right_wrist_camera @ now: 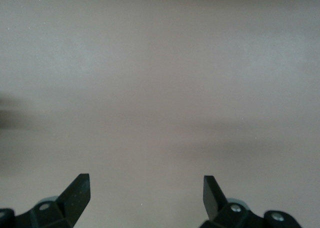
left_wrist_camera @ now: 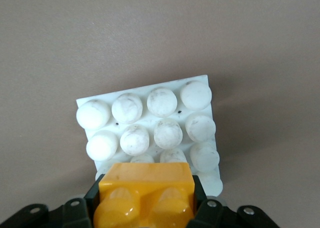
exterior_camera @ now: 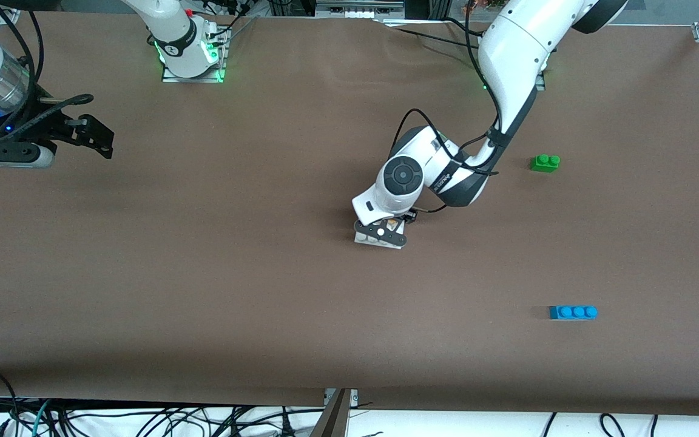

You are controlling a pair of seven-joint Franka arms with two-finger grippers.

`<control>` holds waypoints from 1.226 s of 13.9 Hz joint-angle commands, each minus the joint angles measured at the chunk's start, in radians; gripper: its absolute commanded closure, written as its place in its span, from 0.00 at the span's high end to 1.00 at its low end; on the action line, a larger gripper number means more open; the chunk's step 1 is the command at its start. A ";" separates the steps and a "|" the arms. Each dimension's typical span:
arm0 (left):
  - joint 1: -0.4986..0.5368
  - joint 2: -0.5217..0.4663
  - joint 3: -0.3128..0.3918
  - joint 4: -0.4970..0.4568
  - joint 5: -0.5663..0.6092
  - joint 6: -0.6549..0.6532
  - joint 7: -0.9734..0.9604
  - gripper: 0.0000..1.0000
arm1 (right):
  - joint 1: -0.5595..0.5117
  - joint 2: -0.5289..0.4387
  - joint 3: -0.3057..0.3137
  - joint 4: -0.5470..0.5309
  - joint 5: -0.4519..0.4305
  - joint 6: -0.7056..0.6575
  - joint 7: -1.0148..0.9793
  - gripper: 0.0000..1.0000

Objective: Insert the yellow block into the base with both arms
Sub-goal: 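Carry the yellow brick over the white base plate with the left gripper, then lower the yellow brick and press it onto the base plate studs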

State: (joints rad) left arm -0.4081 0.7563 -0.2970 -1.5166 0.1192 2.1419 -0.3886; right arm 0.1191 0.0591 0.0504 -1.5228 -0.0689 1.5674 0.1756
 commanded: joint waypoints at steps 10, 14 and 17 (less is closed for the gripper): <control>-0.047 0.052 0.035 0.021 0.097 0.053 -0.174 0.01 | -0.001 0.007 0.005 0.023 -0.005 -0.010 0.001 1.00; -0.054 0.055 0.033 0.015 0.097 0.050 -0.188 0.03 | -0.003 0.008 0.005 0.023 -0.005 -0.012 0.001 1.00; -0.052 0.054 0.033 0.015 0.097 0.044 -0.187 0.12 | -0.003 0.008 0.005 0.021 -0.005 -0.012 0.001 1.00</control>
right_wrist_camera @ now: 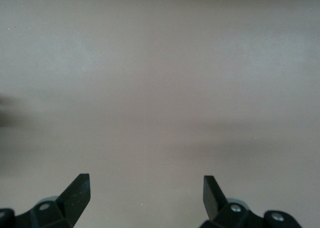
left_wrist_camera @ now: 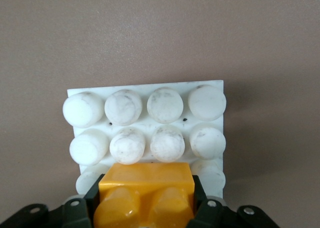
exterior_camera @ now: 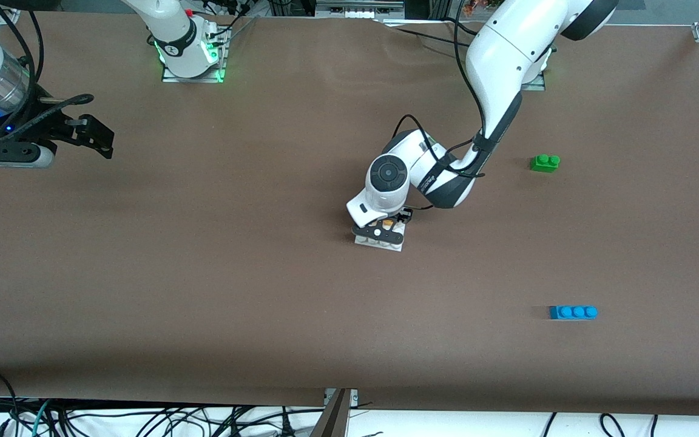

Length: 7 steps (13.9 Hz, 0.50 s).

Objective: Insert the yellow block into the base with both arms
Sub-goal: 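Lower the yellow brick and press it onto the base plate studs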

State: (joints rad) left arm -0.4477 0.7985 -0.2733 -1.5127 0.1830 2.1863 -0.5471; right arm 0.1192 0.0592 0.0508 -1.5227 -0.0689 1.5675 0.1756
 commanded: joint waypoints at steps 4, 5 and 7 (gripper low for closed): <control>-0.008 0.011 0.009 0.000 0.033 -0.002 -0.030 0.24 | -0.003 0.008 0.004 0.021 -0.005 -0.012 0.001 1.00; -0.006 0.010 0.009 0.000 0.033 -0.002 -0.030 0.31 | -0.003 0.007 0.004 0.021 -0.005 -0.014 0.001 1.00; -0.003 0.002 0.008 0.002 0.032 -0.017 -0.030 0.38 | -0.003 0.008 0.004 0.021 -0.005 -0.014 0.001 1.00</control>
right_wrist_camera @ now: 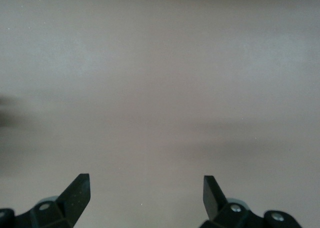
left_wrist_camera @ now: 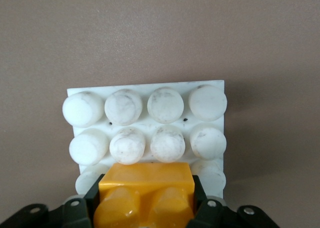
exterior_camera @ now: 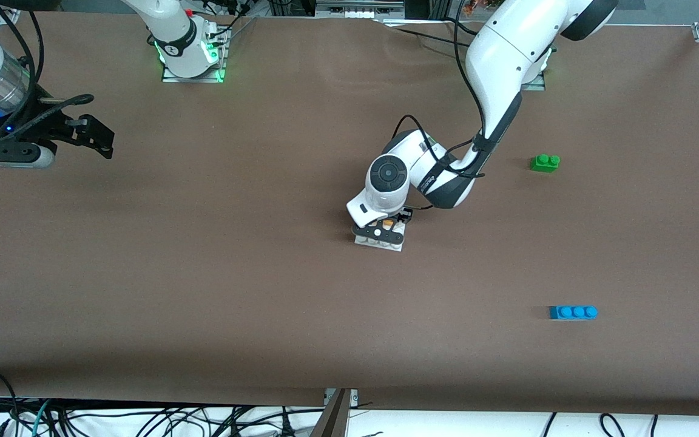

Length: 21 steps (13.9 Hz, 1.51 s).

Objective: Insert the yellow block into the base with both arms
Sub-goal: 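Lower the yellow brick and press it onto the base plate studs, then open the left gripper and lift it off the yellow brick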

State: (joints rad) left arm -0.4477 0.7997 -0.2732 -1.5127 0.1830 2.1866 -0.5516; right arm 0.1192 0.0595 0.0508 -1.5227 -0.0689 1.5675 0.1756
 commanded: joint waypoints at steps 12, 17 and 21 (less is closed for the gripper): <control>0.027 -0.059 -0.004 0.014 0.010 -0.093 -0.027 1.00 | -0.003 0.008 0.004 0.021 -0.005 -0.014 0.001 1.00; 0.098 -0.239 0.003 0.017 -0.151 -0.258 -0.016 1.00 | -0.003 0.008 0.004 0.021 -0.005 -0.015 0.001 1.00; 0.239 -0.407 0.006 0.019 -0.146 -0.418 -0.011 1.00 | -0.003 0.008 0.004 0.019 -0.003 -0.015 0.001 1.00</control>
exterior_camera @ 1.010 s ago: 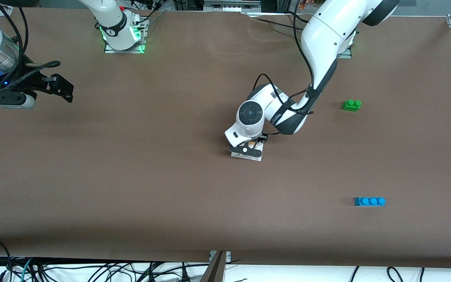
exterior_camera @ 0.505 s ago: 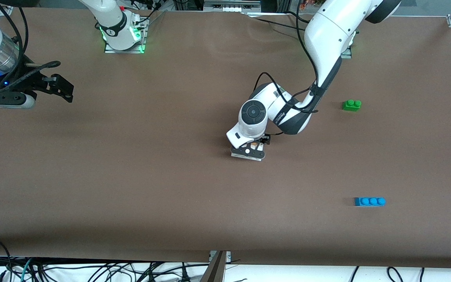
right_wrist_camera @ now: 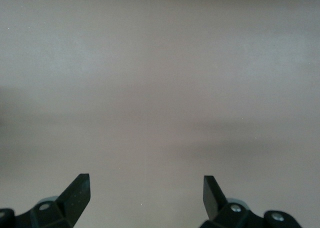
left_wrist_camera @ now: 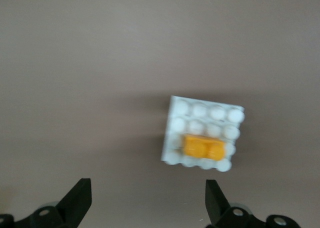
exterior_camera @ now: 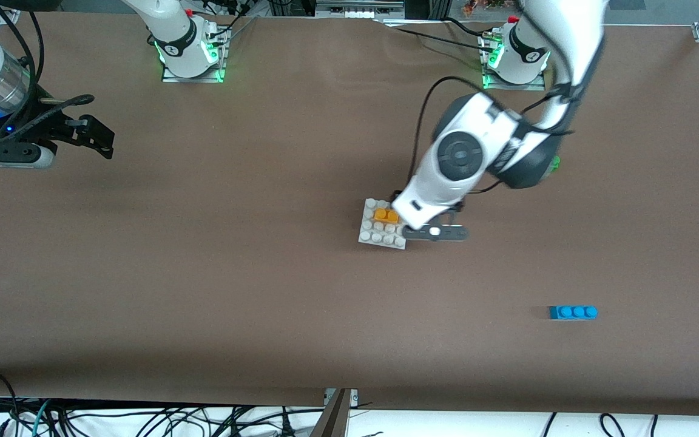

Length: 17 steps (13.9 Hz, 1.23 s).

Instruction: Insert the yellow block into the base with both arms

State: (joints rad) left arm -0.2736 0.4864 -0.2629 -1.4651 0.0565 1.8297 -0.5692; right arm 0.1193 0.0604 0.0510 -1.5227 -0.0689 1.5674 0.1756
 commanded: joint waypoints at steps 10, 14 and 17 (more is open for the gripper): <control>0.422 -0.385 0.056 -0.102 -0.027 -0.211 0.460 1.00 | -0.001 0.009 0.004 0.019 -0.002 -0.007 0.002 1.00; 0.275 -0.503 0.198 -0.323 -0.078 -0.075 0.468 1.00 | -0.001 0.009 0.006 0.019 0.000 -0.009 0.002 1.00; 0.277 -0.505 0.200 -0.331 -0.092 -0.066 0.521 1.00 | -0.001 0.009 0.006 0.019 0.000 -0.009 0.002 1.00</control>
State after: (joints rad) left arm 0.0109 0.0226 -0.0844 -1.7508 -0.0085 1.7381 -0.1169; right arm 0.1199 0.0620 0.0520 -1.5227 -0.0689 1.5677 0.1756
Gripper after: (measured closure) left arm 0.000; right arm 0.000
